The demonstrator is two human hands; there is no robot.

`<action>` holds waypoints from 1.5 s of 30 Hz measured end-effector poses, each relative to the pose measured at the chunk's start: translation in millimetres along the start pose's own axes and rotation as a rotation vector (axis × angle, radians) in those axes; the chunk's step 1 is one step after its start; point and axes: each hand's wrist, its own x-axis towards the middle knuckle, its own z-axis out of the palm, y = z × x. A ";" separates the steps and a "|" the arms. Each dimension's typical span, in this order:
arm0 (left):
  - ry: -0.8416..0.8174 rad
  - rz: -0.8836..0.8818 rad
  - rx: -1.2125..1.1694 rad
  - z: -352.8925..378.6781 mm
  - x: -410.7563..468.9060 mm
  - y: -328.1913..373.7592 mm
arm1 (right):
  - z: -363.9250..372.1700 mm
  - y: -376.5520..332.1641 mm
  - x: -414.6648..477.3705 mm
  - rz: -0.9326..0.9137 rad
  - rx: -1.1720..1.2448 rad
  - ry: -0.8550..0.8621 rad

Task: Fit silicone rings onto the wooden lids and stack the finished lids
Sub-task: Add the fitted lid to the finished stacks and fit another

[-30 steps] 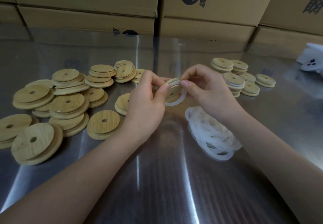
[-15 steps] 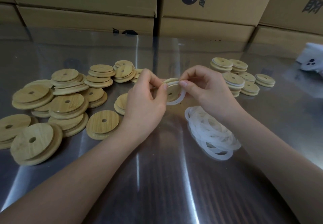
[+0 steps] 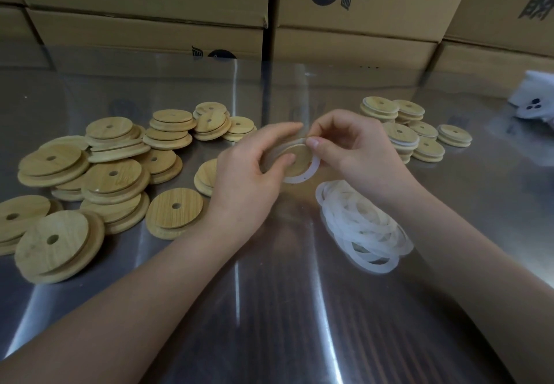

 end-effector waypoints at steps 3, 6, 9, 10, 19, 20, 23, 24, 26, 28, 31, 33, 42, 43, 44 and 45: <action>0.019 0.011 -0.010 1.8 -0.7 -1.7 | -0.4 -0.9 0.4 0.007 0.054 0.014; 0.024 -0.044 -0.072 3.0 -0.3 -1.6 | 0.4 -1.2 0.2 0.028 0.146 0.031; 0.046 -0.108 -0.141 2.8 1.6 -1.5 | 2.2 -0.4 -0.2 0.053 0.229 0.050; 0.057 -0.122 -0.155 2.5 2.4 -1.3 | 2.9 -0.2 -0.4 0.062 0.248 0.057; 0.091 -0.201 -0.273 1.7 5.4 -0.8 | 5.6 0.0 -0.5 0.161 0.313 0.104; 0.088 -0.208 -0.287 1.6 5.8 -0.8 | 5.5 -0.5 -0.4 0.171 0.331 0.106; 0.091 -0.233 -0.336 1.9 6.5 -0.8 | 4.4 -1.2 0.1 0.189 0.343 0.106; 0.093 -0.238 -0.350 2.0 6.8 -0.9 | 3.9 -1.2 0.5 0.197 0.341 0.104; 0.093 -0.249 -0.363 2.3 7.3 -0.9 | 3.0 -1.1 1.3 0.218 0.337 0.101; 0.091 -0.261 -0.380 2.6 7.9 -0.7 | 2.0 -1.1 1.8 0.234 0.344 0.099; 0.088 -0.266 -0.393 2.4 8.3 -0.3 | 0.6 -2.0 2.1 0.240 0.350 0.086; 0.081 -0.261 -0.392 2.2 8.3 0.2 | -0.8 -2.6 2.1 0.243 0.366 0.074; 0.054 -0.281 -0.408 2.9 6.0 -1.0 | -7.2 -1.0 2.5 0.252 0.363 -0.018; 0.051 -0.285 -0.401 2.7 5.5 -1.2 | -7.3 -0.4 2.2 0.249 0.353 -0.026; 0.048 -0.289 -0.394 2.7 5.3 -1.4 | -7.6 0.3 2.0 0.247 0.347 -0.034; 0.045 -0.297 -0.393 2.5 5.5 -1.9 | -7.6 0.8 2.1 0.248 0.344 -0.041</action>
